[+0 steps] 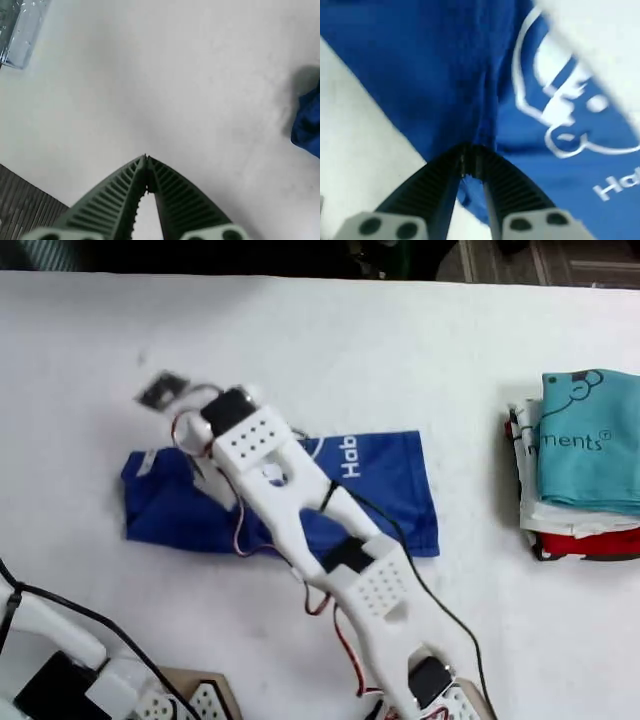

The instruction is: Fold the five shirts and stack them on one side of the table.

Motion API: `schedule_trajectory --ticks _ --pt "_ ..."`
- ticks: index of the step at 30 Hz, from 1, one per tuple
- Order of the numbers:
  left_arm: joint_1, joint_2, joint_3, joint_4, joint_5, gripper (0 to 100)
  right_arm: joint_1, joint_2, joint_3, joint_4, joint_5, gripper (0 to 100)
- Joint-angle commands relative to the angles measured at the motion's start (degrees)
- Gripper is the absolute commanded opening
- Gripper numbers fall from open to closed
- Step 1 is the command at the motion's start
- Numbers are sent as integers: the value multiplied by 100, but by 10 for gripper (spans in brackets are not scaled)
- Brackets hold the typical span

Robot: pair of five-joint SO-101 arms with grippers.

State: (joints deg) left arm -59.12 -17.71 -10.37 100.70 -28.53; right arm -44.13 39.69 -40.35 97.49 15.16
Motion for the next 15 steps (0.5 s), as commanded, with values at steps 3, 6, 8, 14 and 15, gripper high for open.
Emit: schedule_trajectory --ticks 3,6,8,14,15 --pt "31 -154 -185 -141 -44 23 426 -435 1451 -690 -26 21" --pt "31 -154 -176 -141 -44 23 382 -462 1653 -840 -26 20" --pt "31 -154 -176 -141 -44 23 330 -558 1547 -804 -26 20" --pt "13 -154 -176 -141 -70 23 356 -1209 703 66 -35 20" --pt "13 -154 -176 -141 -70 24 382 -1323 668 110 -35 20"
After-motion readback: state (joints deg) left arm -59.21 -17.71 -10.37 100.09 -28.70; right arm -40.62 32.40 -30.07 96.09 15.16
